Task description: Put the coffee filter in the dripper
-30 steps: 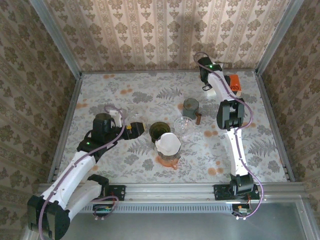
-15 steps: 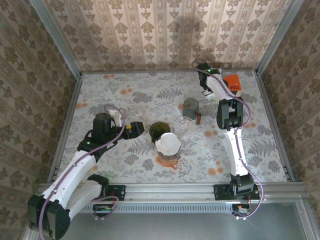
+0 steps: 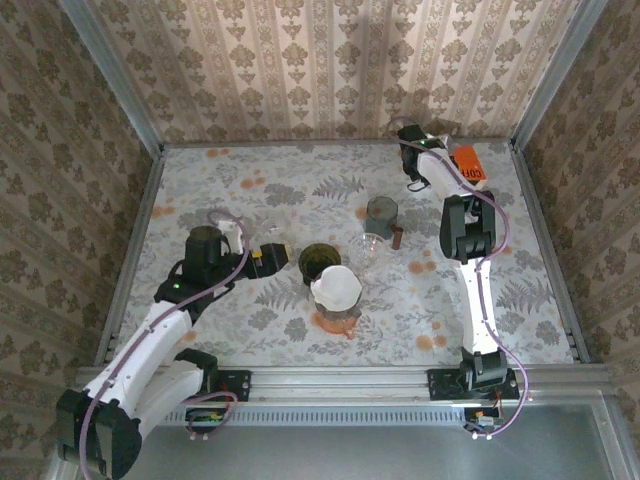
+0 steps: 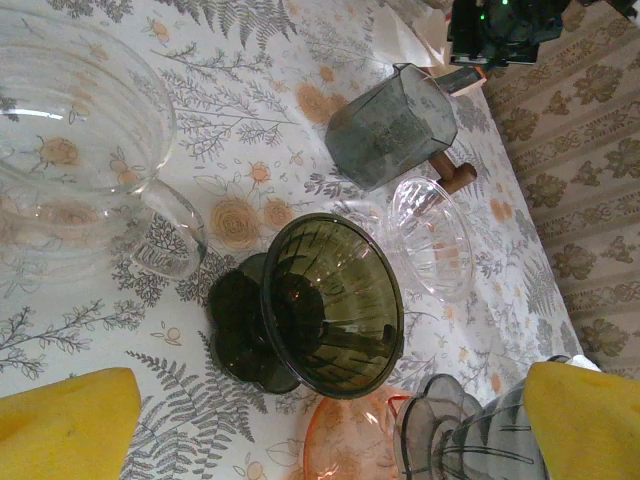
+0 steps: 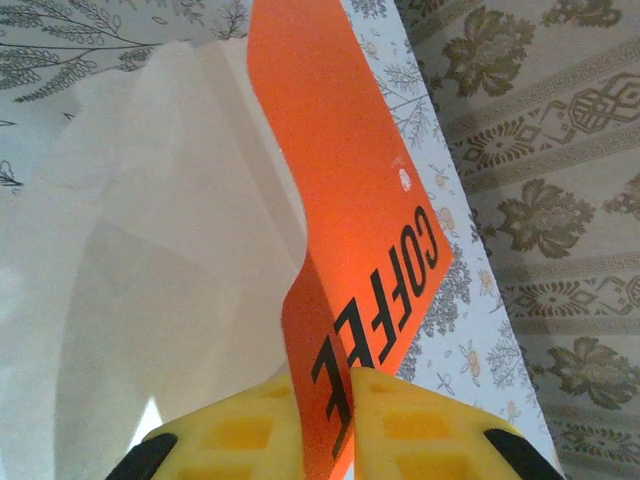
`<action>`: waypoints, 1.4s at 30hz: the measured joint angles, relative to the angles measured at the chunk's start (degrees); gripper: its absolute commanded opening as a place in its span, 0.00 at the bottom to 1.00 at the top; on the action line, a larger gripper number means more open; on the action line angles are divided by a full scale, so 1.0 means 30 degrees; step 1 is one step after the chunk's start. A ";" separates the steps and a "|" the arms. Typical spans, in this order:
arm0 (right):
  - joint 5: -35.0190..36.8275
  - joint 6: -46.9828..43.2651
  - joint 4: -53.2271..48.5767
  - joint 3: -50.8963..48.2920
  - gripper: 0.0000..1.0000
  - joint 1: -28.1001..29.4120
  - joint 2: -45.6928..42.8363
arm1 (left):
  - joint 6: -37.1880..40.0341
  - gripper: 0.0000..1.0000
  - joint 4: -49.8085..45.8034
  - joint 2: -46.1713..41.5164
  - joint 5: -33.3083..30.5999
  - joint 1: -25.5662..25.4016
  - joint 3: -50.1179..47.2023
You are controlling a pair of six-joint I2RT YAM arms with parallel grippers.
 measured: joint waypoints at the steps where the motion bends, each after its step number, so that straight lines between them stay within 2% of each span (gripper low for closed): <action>1: 0.0007 0.0007 0.0255 -0.0415 0.15 0.0000 -0.0313 | -0.0015 1.00 0.0036 0.0000 0.0051 0.0000 -0.0044; 14: -0.0444 0.0226 0.4903 -0.7745 0.07 0.0007 -0.5202 | -0.0291 1.00 0.0095 0.0015 0.0138 0.0000 -0.0080; 25: -0.1894 0.1319 1.0069 -1.5650 0.06 0.0007 -1.0258 | -0.0357 1.00 0.0095 0.0015 0.0350 0.0000 -0.0080; 34: -0.2586 0.3111 1.0557 -1.7427 0.05 0.0007 -1.1868 | -0.0532 1.00 0.0175 0.0262 0.0474 0.0000 -0.0262; 42: -0.3220 0.6317 0.9041 -1.8425 0.06 0.0328 -1.3136 | -0.0845 1.00 0.0182 0.0240 0.0612 0.0000 -0.0364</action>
